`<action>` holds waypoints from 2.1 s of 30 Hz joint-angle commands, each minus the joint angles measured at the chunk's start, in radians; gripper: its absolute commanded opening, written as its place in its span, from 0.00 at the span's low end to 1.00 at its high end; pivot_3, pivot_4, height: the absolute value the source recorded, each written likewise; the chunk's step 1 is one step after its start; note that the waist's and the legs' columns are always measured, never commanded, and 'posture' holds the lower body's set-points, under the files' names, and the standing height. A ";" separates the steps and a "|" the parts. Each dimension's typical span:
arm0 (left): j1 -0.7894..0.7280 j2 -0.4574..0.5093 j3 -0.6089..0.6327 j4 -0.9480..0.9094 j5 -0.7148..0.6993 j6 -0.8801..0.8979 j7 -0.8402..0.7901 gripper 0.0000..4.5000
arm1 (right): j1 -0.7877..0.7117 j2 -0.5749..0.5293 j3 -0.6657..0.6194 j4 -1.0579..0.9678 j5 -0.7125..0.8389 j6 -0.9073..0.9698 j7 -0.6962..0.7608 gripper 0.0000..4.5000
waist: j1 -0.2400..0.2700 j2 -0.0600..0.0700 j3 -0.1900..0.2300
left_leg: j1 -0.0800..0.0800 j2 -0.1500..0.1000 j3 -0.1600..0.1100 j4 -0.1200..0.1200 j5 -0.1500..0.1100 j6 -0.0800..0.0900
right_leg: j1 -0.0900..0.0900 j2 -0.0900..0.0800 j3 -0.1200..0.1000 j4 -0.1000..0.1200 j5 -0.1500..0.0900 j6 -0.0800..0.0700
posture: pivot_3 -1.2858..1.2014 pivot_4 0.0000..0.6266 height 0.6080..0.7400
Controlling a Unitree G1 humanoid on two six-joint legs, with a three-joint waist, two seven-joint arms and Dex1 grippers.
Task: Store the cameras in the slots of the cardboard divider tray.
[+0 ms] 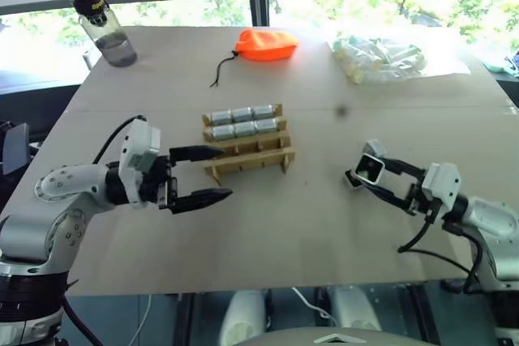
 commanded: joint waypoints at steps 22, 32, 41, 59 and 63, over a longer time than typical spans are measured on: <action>-0.246 -0.060 -0.109 0.039 -0.085 0.341 0.086 1.00 | -0.596 0.185 0.409 0.538 -0.580 -0.695 -0.248 0.40 | -0.005 -0.002 0.002 | -0.003 -0.002 0.000 0.001 0.001 -0.002 | -0.003 -0.003 -0.003 0.000 0.000 0.000 | 0.52 0.24 0.89; -0.268 -0.067 -0.151 0.056 -0.043 0.322 0.057 1.00 | -0.607 0.199 0.443 0.530 -0.624 -0.743 -0.336 0.40 | -0.006 -0.002 0.002 | -0.003 -0.002 -0.001 0.001 0.002 -0.004 | -0.003 -0.002 -0.004 0.002 0.000 0.000 | 0.52 0.24 0.89; -0.278 -0.062 -0.161 0.053 -0.059 0.338 0.026 1.00 | -0.616 0.192 0.473 0.542 -0.631 -0.741 -0.351 0.40 | -0.006 -0.002 0.002 | -0.003 -0.002 -0.002 0.001 0.002 -0.004 | -0.003 -0.003 -0.004 0.002 0.000 0.000 | 0.52 0.24 0.89; -0.269 -0.066 -0.158 0.033 -0.056 0.330 0.006 0.16 | -0.562 0.181 0.507 0.478 -0.442 -0.657 -0.277 0.81 | -0.006 -0.002 0.002 | -0.004 -0.002 -0.003 0.001 0.002 -0.004 | -0.003 -0.003 -0.004 0.002 0.000 0.000 | 0.52 0.24 0.89; -0.287 -0.055 -0.137 0.066 -0.048 0.310 -0.010 0.16 | -0.463 0.154 0.477 0.382 -0.265 -0.524 -0.235 1.00 | -0.002 -0.002 0.002 | -0.004 -0.002 -0.003 0.001 0.002 -0.004 | -0.002 -0.003 -0.005 0.002 0.000 0.000 | 0.52 0.24 0.89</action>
